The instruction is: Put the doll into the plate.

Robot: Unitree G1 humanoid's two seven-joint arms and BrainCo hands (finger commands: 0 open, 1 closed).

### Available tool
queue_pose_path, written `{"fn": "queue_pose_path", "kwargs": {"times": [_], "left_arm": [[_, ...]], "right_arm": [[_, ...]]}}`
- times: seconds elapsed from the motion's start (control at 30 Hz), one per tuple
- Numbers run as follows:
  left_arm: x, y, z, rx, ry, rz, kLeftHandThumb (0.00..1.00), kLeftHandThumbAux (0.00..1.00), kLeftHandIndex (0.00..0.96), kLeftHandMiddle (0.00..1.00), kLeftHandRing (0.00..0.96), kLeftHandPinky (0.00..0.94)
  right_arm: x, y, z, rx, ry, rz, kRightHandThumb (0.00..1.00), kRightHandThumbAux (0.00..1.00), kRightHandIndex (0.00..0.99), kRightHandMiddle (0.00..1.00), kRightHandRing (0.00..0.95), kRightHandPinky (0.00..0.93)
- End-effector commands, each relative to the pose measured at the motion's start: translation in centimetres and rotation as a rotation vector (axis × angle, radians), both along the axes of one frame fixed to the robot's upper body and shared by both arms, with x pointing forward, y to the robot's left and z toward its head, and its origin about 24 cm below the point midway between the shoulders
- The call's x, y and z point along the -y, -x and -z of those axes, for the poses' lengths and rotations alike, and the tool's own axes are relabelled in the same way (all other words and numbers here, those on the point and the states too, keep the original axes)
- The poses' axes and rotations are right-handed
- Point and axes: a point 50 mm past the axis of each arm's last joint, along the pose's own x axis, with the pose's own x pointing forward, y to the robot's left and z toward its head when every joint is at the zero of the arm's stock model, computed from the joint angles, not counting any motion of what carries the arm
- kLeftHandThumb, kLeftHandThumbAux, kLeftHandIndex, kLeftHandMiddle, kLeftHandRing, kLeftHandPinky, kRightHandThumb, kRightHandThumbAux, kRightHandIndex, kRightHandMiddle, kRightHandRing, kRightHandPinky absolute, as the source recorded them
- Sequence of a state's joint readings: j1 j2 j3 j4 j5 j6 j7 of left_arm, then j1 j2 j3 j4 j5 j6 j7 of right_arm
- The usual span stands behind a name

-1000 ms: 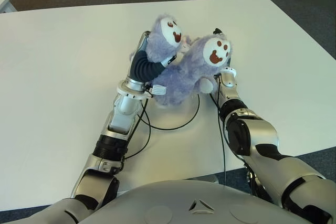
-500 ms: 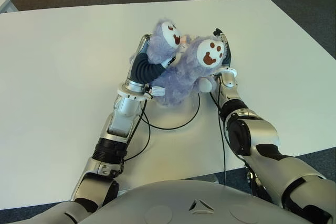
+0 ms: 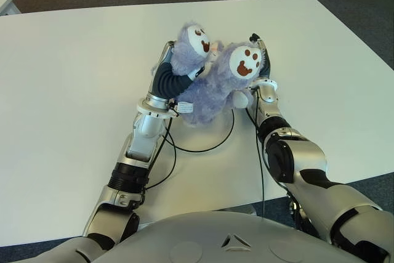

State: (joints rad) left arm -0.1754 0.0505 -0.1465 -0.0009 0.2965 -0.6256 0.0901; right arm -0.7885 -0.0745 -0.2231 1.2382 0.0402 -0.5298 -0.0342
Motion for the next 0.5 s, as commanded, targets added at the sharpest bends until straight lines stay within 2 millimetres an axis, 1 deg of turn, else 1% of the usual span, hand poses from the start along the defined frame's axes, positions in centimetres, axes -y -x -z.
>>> {"fn": "queue_pose_path", "kwargs": {"times": [0.03, 0.5], "left_arm": [[-0.15, 0.14, 1.06, -0.051, -0.011, -0.001, 0.759, 0.694, 0.770, 0.855, 0.863, 0.863], [-0.21, 0.24, 1.63, -0.076, -0.012, -0.005, 0.712, 0.703, 0.759, 0.859, 0.865, 0.864]], "right_arm": [[0.37, 2.86, 5.42, -0.222, -0.026, 0.018, 0.148, 0.838, 0.084, 0.049, 0.056, 0.102], [0.41, 2.88, 5.43, -0.220, -0.029, 0.018, 0.164, 0.837, 0.088, 0.048, 0.054, 0.096]]}}
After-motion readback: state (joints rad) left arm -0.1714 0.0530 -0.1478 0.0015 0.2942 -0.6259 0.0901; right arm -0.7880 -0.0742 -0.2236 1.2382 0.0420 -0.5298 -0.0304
